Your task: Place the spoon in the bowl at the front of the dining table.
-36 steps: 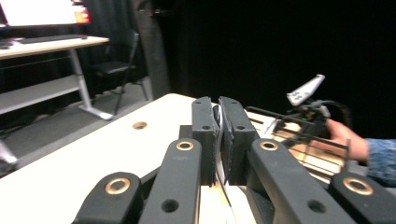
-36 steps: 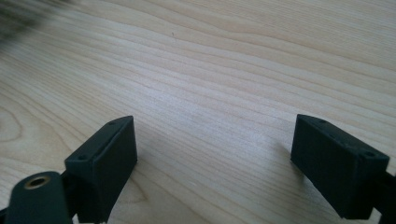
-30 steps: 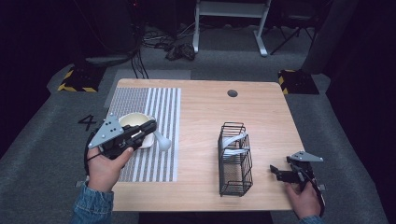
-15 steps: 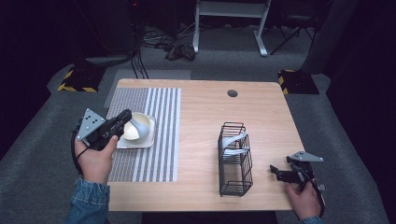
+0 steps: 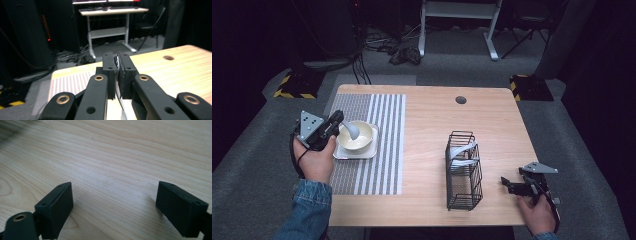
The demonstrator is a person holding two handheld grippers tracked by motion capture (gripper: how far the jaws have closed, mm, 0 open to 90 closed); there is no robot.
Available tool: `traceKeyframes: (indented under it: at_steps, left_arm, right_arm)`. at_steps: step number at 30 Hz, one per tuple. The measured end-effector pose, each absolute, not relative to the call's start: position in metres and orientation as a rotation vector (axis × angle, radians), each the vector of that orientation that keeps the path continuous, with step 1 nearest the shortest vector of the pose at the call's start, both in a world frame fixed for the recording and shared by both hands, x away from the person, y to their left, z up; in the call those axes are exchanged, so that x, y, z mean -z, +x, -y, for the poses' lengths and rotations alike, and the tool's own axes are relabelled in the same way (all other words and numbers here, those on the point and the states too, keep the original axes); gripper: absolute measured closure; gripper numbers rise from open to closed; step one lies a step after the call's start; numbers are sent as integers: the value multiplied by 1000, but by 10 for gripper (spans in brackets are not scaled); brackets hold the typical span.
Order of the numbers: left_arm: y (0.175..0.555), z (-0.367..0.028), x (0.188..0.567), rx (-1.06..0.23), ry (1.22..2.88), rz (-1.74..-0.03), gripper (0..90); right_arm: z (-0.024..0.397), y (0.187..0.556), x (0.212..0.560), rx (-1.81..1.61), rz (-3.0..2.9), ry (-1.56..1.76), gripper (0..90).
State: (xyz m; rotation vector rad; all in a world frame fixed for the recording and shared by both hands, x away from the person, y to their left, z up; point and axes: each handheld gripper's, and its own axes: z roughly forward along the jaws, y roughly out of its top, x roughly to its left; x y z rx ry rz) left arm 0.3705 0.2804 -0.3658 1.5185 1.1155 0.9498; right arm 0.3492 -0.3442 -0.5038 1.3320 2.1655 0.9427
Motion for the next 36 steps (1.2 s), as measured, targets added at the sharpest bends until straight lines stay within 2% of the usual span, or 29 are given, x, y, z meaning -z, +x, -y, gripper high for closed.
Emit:
traceKeyframes:
  at_steps: [16,36]
  left_arm:
    - [404,-298,400,-994,1526,-1218,853]
    - [405,-297,427,-989,1558,-1227,852]
  right_arm:
    - [344,349,504,-943,-2164,1333,145]
    - [344,349,504,-943,-2165,1333,145]
